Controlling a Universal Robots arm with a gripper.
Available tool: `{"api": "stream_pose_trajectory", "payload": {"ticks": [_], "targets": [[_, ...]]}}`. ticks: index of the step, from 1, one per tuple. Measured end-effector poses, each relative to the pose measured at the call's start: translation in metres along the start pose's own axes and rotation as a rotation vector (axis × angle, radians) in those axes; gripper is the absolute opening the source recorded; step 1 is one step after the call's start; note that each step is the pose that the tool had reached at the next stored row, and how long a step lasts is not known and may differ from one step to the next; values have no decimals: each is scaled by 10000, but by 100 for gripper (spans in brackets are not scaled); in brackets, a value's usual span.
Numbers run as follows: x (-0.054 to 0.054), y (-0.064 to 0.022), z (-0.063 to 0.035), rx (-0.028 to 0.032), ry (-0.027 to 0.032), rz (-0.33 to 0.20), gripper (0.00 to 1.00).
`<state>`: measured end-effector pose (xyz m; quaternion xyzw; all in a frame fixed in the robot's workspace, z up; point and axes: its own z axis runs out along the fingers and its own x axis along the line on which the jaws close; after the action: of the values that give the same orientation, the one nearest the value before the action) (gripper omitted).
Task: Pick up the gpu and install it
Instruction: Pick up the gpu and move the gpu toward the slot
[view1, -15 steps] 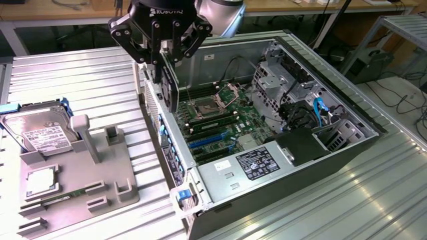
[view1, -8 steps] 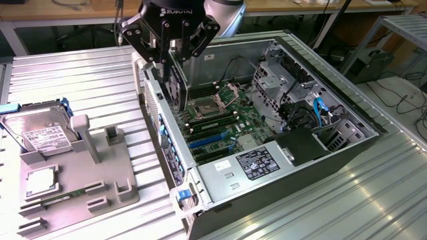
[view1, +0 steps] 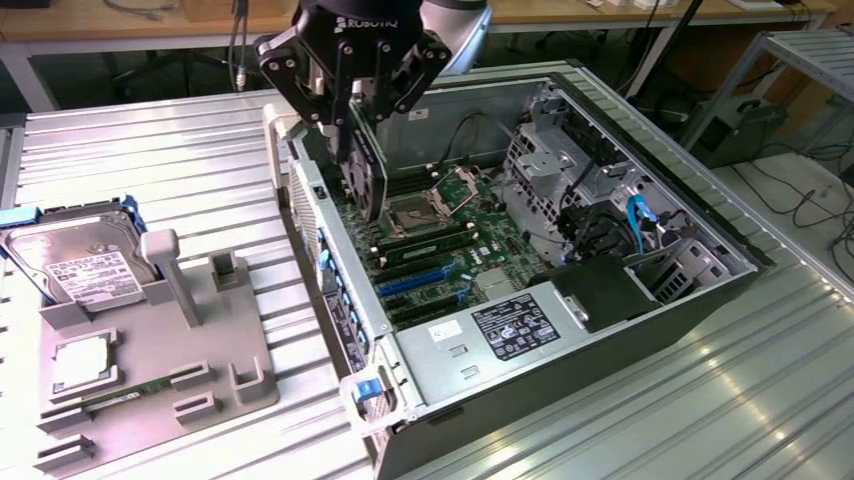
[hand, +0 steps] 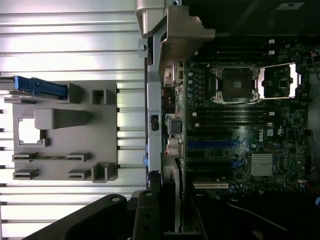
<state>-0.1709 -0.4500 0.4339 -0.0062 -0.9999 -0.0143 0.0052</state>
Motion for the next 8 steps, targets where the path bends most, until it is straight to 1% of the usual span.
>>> {"api": "stream_pose_trajectory", "payload": {"ticks": [8], "targets": [[-67, 1, 6, 1, 0, 0, 27]]}}
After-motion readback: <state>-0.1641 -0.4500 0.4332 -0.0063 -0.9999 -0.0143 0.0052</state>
